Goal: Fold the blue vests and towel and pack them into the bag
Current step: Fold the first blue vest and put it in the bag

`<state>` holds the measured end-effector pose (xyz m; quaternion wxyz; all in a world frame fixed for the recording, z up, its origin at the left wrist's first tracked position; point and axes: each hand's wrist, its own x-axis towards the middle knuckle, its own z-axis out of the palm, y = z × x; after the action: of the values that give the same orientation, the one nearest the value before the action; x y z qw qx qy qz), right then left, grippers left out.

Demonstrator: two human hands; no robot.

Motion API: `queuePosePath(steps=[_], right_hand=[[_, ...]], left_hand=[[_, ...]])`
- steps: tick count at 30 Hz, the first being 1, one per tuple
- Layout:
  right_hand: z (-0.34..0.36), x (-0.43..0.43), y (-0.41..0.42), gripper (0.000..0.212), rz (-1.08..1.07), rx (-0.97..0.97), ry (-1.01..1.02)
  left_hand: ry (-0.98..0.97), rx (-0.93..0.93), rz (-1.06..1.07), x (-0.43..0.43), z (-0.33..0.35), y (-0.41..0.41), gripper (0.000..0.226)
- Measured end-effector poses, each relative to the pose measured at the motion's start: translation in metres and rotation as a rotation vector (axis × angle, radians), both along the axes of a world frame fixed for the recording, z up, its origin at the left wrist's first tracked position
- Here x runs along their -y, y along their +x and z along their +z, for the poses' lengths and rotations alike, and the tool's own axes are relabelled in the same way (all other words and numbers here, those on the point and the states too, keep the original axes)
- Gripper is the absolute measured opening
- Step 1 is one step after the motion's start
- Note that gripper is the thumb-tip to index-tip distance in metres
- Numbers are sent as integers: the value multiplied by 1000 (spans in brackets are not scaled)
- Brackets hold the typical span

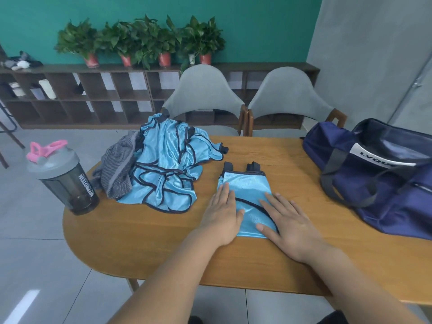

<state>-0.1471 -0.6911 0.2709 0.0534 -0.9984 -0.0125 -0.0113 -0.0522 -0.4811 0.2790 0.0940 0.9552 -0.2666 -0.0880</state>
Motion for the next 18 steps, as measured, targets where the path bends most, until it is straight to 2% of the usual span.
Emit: queuePosePath(steps=[3,6,10,14,18], right_hand=[[3,5,-8,86,0,-20,7],[3,5,-8,88,6,-25,11],[3,8,-13,97,41,33,61],[0,12,-15,80,99,117,145],[-5,14,-14,72,90,165,184]], left_hand=[[59,88,19,-5,-4,1,68],[50,19,32,-9,-2,5,65],[-192,24,1,-28,1,6,65],[-301,139,-118,-49,-12,-4,58],[-433,262,-80,-52,-18,-12,45]])
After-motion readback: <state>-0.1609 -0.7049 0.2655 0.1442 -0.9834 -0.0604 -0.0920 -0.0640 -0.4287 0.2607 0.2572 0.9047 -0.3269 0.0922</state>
